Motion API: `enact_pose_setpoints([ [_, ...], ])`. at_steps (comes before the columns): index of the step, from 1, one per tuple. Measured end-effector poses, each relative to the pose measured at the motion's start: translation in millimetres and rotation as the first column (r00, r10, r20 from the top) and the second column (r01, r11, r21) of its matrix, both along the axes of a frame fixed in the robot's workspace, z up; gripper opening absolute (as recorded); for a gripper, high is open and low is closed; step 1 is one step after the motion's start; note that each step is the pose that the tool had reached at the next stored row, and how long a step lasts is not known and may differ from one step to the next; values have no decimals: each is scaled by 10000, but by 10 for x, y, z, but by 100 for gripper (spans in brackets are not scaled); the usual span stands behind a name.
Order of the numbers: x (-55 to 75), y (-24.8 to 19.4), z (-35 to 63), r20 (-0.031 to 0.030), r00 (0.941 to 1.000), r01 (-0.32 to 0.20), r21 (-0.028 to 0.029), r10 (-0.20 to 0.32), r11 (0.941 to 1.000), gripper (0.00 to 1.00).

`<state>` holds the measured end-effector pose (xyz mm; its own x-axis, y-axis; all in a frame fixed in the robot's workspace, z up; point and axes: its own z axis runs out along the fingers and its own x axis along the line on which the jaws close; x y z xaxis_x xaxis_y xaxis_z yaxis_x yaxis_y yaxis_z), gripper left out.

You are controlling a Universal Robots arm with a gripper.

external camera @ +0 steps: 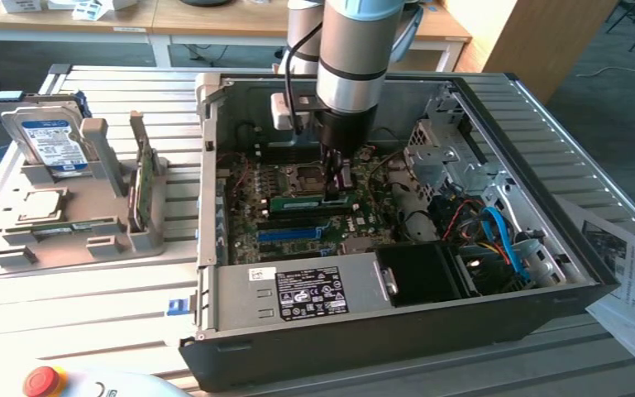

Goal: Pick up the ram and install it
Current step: 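Insert the ram into the slot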

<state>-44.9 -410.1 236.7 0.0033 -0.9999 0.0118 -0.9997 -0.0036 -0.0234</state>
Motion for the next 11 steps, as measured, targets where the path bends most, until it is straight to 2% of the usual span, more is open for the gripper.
enact_pose_setpoints([
  [5, 1, 0, 0, 11, 10000, -2, -1, 2, 10000, 11],
  [7, -2, 0, 0, 60, 10000, 0, 0, 0, 10000, 11],
  [11, -3, 0, 0, 61, 9999, 103, -1, -103, 9999, 11],
])
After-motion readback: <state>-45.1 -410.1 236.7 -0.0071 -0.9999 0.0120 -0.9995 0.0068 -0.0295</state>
